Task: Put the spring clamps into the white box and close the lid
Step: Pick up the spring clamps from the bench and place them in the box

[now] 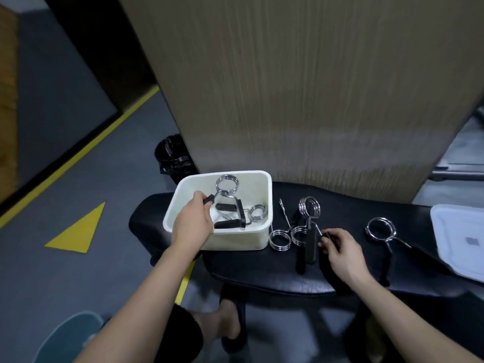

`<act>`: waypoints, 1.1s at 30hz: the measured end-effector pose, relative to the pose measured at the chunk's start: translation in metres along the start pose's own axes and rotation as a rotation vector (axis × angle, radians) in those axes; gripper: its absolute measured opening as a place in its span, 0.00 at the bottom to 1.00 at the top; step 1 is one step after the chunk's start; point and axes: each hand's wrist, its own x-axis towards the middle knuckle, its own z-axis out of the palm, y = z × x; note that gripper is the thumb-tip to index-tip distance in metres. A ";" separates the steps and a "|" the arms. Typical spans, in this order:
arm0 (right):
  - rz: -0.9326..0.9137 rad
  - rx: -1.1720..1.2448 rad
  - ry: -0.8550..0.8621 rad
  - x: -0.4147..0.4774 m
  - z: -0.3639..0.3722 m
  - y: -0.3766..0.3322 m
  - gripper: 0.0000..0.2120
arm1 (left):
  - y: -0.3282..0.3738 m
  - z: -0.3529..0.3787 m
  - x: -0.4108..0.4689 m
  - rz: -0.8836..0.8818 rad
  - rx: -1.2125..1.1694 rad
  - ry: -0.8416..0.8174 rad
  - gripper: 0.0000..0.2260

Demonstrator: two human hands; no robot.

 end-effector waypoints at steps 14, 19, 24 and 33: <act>0.073 0.005 -0.020 -0.002 0.005 0.018 0.07 | -0.027 0.022 0.070 0.149 -0.070 -0.404 0.03; 0.036 0.003 -0.021 -0.003 0.009 0.023 0.08 | -0.037 0.034 0.090 0.274 0.052 -0.458 0.04; 0.031 -0.009 -0.011 -0.002 0.011 0.029 0.08 | -0.042 0.052 0.094 0.380 -0.014 -0.547 0.07; 0.025 -0.015 -0.004 -0.004 0.010 0.022 0.09 | -0.017 0.069 0.086 0.327 0.075 -0.508 0.11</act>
